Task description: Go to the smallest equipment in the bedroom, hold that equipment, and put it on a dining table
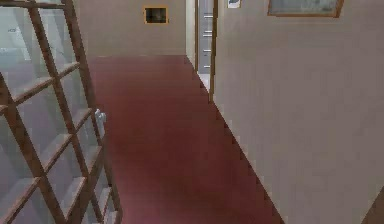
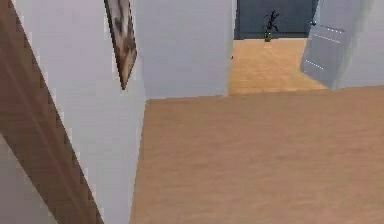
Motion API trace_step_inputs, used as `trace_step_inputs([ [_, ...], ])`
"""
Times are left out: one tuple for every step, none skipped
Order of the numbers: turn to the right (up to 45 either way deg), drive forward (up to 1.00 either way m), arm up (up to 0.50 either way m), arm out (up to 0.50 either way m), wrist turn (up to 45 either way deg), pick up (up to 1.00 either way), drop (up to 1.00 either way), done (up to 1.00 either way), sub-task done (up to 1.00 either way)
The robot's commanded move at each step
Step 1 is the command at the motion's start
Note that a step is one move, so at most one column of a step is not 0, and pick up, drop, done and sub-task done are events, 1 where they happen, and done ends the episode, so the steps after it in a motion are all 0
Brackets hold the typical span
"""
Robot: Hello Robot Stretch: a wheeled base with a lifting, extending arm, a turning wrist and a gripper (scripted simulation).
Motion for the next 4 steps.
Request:
trace_step_inputs([
  [0.0, 1.0, 0.0, 0.0, 0.0, 0.0, 0.0, 0.0, 0.0],
  [0.0, 1.0, 0.0, 0.0, 0.0, 0.0, 0.0, 0.0, 0.0],
  [0.0, 1.0, 0.0, 0.0, 0.0, 0.0, 0.0, 0.0, 0.0],
  [-6.0, 0.0, 0.0, 0.0, 0.0, 0.0, 0.0, 0.0, 0.0],
])
